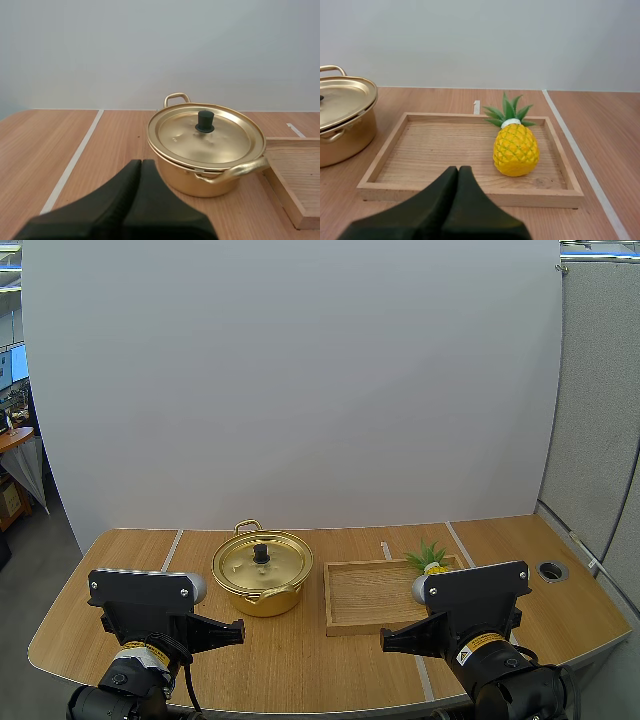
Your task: Open the pot, put the pineapple inside, and close it
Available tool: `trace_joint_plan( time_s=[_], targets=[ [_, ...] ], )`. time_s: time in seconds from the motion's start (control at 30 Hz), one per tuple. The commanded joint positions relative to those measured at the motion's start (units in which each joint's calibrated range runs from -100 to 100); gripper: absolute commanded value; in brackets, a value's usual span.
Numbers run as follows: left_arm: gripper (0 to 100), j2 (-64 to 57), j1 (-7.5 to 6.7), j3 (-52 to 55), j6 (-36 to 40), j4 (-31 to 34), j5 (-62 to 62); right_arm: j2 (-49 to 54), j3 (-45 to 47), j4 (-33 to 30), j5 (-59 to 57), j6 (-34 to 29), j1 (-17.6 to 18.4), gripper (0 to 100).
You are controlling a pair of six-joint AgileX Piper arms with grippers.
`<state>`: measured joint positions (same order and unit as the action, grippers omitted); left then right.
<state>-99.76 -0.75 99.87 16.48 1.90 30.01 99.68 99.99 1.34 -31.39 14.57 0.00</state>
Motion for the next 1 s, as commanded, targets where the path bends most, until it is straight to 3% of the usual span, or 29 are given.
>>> trace_joint_plan(
  time_s=[0.0, 0.37, 0.6, 0.8, 0.97],
  targets=[
    [0, -0.24, -0.01, 0.13, 0.5, 0.32, -1.28, 0.32, 0.01, 0.07, 0.3, -0.05, -0.19, 0],
    [0, -0.24, -0.01, 0.13, 0.5, 0.32, -1.28, 0.32, 0.01, 0.07, 0.3, -0.05, -0.19, 0],
    [0, -0.24, -0.01, -2.64, 0.27, 0.45, -1.3, 0.32, -0.22, 0.07, 6.11, -0.05, -0.19, 0],
    [0, -0.24, -0.01, -11.95, -4.73, 0.45, -1.3, 0.32, -9.47, 0.07, 5.94, -0.05, -0.19, 0],
    [0, -0.24, -0.01, -20.16, -9.63, 0.45, -0.34, 0.32, -20.45, 0.07, -4.05, -0.05, -0.19, 0]
  ],
)
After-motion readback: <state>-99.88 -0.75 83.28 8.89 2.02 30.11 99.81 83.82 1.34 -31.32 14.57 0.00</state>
